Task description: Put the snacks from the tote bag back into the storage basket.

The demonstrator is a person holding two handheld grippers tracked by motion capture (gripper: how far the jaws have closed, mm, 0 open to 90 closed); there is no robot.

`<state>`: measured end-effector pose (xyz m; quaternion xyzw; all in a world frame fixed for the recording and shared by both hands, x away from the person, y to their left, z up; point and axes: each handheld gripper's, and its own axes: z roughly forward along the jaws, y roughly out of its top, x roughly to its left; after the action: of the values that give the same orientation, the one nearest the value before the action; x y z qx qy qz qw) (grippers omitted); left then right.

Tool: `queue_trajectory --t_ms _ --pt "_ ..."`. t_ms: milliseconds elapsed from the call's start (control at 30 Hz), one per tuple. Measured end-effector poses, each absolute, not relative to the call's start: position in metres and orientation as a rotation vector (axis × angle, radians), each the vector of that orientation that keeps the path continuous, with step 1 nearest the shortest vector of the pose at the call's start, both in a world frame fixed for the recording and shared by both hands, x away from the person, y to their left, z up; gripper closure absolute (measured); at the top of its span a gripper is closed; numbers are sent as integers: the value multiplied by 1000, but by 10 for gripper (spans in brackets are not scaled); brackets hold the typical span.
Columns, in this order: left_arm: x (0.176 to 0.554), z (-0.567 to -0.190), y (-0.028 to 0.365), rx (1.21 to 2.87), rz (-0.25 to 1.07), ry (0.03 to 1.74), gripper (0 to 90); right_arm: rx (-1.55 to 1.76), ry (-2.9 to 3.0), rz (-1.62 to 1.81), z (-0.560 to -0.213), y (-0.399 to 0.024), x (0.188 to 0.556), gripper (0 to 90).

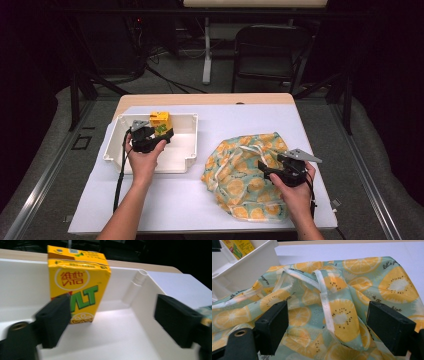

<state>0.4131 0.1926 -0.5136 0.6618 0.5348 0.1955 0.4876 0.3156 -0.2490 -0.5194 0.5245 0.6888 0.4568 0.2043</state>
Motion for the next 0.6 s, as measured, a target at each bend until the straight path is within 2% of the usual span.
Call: queue_trajectory --t_ms 33,67,600 --pt "410 -514 193 1626 457 1264 30 1457 1924 1274 -520 -248 316 170" --pt "410 -514 193 1626 457 1264 2 1455 1927 1272 -520 -248 315 169" --pt "370 -505 202 1616 487 1156 1 1447 1923 1264 -518 -247 313 149"
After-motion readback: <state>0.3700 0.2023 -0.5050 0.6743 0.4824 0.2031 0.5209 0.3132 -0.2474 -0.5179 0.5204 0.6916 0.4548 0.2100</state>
